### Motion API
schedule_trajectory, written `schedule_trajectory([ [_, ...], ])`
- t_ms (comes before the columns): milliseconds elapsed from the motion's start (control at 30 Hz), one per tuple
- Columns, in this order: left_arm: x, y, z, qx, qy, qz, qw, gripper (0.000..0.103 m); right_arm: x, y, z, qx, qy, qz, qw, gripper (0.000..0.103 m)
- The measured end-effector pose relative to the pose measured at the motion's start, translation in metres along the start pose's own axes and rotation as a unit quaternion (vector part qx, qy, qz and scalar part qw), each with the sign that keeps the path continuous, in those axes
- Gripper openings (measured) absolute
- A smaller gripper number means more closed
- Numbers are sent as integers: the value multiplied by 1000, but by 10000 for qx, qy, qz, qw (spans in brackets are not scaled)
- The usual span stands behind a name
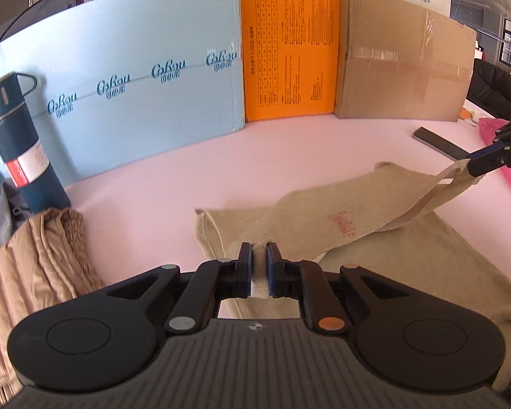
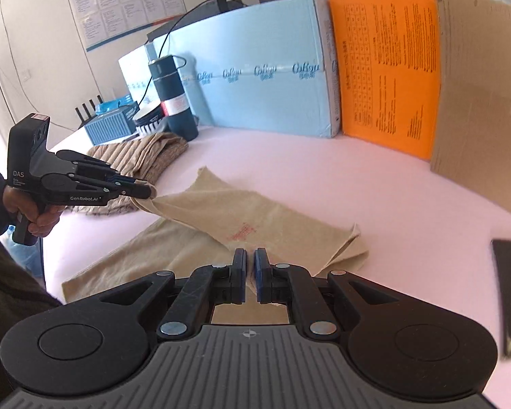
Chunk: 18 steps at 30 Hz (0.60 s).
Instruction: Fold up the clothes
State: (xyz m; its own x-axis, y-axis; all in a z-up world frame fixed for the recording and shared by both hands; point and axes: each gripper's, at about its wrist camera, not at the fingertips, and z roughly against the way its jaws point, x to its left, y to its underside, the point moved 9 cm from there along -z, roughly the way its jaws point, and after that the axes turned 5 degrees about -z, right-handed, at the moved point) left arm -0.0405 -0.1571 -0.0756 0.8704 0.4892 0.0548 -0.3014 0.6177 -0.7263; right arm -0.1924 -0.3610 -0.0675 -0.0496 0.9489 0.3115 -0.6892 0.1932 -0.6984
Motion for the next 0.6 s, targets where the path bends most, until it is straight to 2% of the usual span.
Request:
schedule_trajectory([
  [200,-9,51,4,519,-65,421,9977,11,6,63,-25,806,-33,-150,9966,6],
  [267,-10,58,8,598,-136,467,9970,24,7,65,-23,766,-81,-199,9968,8],
  [300,-10,60,10,603,-178,474,9969,27,7,65,-22,730,-98,-217,9971,14],
  [333,-9,61,13,582,-226,490,9968,33,6,59,-19,622,-83,-210,9978,26],
  [400,-7,62,20,518,-330,543,9966,41,3,48,-13,411,-56,-201,9989,39],
  [433,-5,62,23,478,-388,582,9964,46,0,43,-11,320,-47,-226,9992,40],
  [567,2,54,29,374,-614,691,9950,51,-16,27,-8,162,-19,-435,9989,40],
  [600,2,52,31,353,-638,712,9948,53,-18,25,-8,163,-29,-451,9988,43],
])
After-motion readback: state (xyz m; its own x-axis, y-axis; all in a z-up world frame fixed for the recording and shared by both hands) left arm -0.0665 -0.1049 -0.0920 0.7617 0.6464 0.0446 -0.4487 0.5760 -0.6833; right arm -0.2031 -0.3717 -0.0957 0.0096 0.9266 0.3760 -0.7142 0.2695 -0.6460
